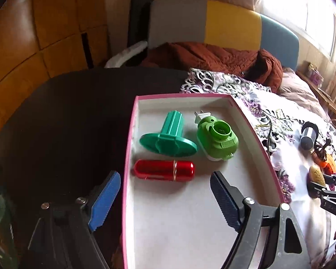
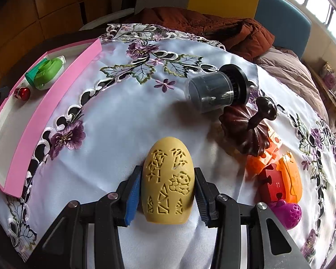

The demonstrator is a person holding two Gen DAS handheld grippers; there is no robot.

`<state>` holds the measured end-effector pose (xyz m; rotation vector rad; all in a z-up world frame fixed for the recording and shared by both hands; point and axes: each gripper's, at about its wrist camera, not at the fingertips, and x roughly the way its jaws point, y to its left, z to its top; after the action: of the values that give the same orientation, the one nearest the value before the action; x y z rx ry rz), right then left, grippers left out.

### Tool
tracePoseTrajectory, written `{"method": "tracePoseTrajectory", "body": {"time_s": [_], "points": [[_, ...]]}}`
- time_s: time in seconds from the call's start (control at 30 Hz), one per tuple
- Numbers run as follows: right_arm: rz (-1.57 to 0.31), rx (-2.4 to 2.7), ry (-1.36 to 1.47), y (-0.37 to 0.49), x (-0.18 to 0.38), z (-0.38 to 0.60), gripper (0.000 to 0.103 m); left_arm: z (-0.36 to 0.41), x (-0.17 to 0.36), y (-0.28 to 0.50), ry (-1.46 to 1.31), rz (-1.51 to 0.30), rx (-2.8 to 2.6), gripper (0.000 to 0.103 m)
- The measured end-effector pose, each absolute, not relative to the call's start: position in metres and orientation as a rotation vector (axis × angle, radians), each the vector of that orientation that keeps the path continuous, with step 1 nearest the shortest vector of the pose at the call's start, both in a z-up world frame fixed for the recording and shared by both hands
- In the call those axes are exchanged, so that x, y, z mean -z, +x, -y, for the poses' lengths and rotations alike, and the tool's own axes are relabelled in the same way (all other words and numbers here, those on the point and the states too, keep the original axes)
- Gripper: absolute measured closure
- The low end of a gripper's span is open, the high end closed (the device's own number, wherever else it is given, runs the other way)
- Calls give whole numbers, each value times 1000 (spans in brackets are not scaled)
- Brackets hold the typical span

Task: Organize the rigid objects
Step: 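Release the red cylinder in the tray beside the green pieces, then carry the yellow egg into the tray and open the right gripper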

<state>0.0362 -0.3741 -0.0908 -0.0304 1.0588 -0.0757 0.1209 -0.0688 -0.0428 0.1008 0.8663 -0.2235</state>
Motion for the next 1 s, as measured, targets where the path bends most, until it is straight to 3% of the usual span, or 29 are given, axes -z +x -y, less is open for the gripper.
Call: {"method": "tracePoseTrajectory", "body": {"time_s": [0.43,1.0], "points": [[-1032,86,-77,33,91,369,58,72,25,47,71,-838,247,19],[-1013,157,-91,29,87,363,59,47,23,32,26,-843,216,19]]}}
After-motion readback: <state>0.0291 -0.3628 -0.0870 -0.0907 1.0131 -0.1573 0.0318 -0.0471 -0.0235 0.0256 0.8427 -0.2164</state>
